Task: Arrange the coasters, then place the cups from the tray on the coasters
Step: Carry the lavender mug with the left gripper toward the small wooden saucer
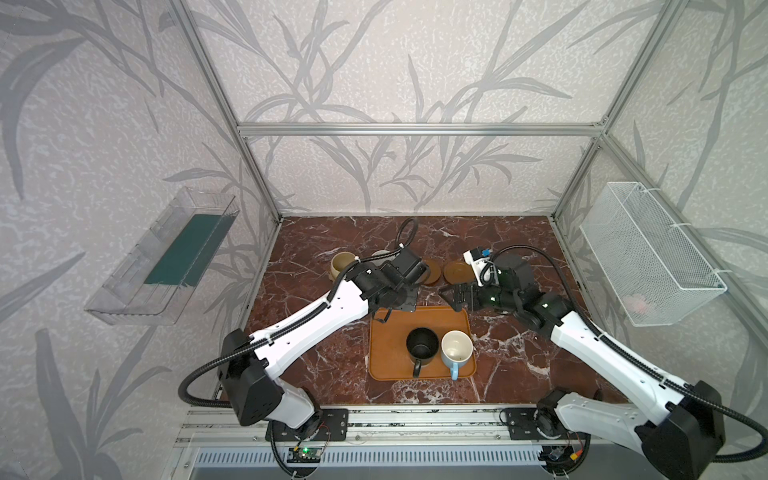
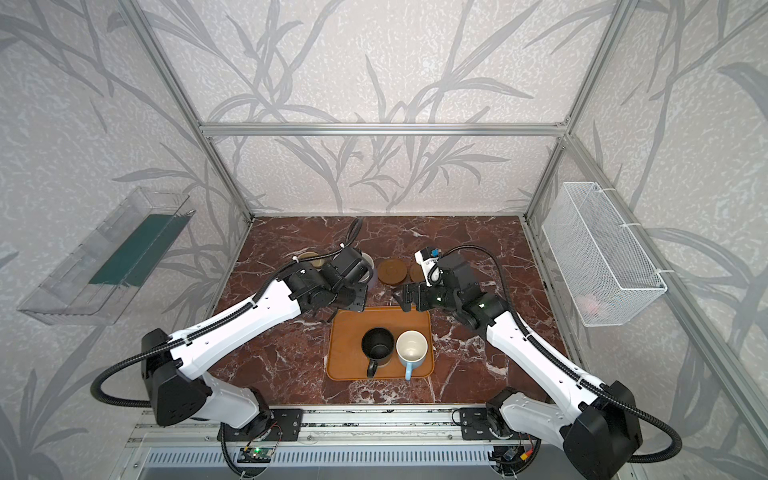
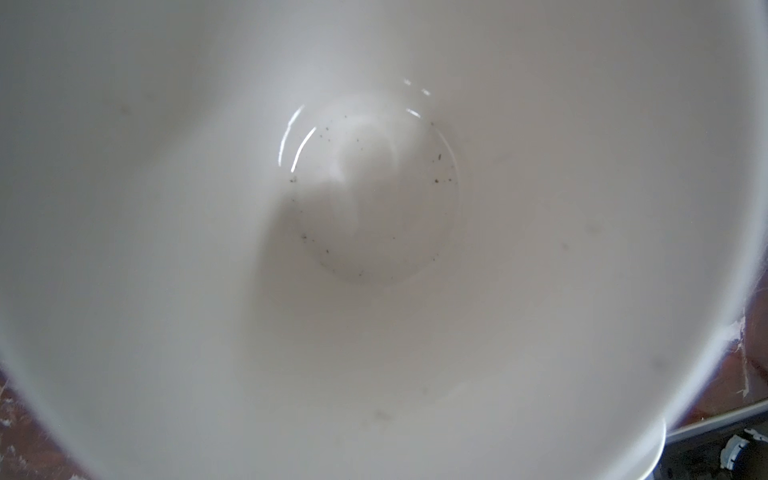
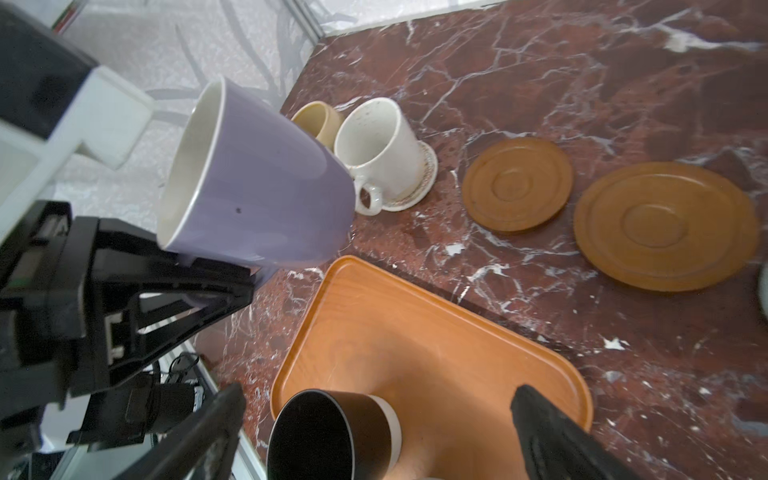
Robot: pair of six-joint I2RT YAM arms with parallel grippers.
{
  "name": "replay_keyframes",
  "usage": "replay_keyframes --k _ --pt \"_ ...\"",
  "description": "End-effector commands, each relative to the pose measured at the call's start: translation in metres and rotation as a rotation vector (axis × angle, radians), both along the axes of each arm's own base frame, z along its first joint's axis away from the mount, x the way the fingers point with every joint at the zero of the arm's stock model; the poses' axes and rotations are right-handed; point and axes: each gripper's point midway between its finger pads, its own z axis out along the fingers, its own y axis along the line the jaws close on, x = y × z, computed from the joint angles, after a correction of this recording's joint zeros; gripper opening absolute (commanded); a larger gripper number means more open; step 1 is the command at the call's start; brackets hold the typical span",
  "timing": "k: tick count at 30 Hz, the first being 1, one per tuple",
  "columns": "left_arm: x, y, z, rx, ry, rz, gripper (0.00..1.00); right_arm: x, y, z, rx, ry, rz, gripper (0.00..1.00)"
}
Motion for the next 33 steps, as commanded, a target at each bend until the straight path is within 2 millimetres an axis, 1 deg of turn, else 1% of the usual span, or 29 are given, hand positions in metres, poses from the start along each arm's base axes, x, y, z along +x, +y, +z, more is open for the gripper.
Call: replay_keyframes --k 1,4,8,10,15,18,26,30,33 --pt "0.021 -0.010 0.020 -0.010 -0.057 -0.031 0.00 0.001 0.004 0.006 0.083 0.019 0.025 0.99" --pt "0.034 -0.021 0.017 -0.015 -0.041 -0.027 0.00 0.010 -0.002 0.005 0.065 0.003 -0.018 0.99" --pt "0.051 -0.035 0.008 -0.031 -0.022 -0.019 0.00 0.021 -0.010 0.004 0.049 -0.010 -0.059 0.99" --pt "0.060 -0.038 0.003 -0.030 -0.016 -0.009 0.00 0.026 -0.013 0.003 0.058 -0.007 -0.078 0.99" --pt "0.079 -0.040 -0.003 -0.002 -0.016 0.032 0.00 0.035 -0.019 -0.002 0.074 0.018 -0.092 0.99" --pt "0.088 -0.045 -0.009 -0.002 -0.013 0.039 0.00 0.039 -0.020 -0.005 0.061 0.018 -0.079 0.99" --pt "0.113 -0.055 -0.033 0.008 0.017 0.075 0.00 0.050 -0.033 -0.015 0.077 0.037 -0.130 0.99" --pt "0.122 -0.054 -0.045 0.052 0.029 0.097 0.00 0.051 -0.034 -0.019 0.086 0.053 -0.141 0.99" --pt "0.125 -0.057 -0.055 0.069 0.053 0.108 0.00 0.050 -0.032 -0.024 0.091 0.073 -0.134 0.99"
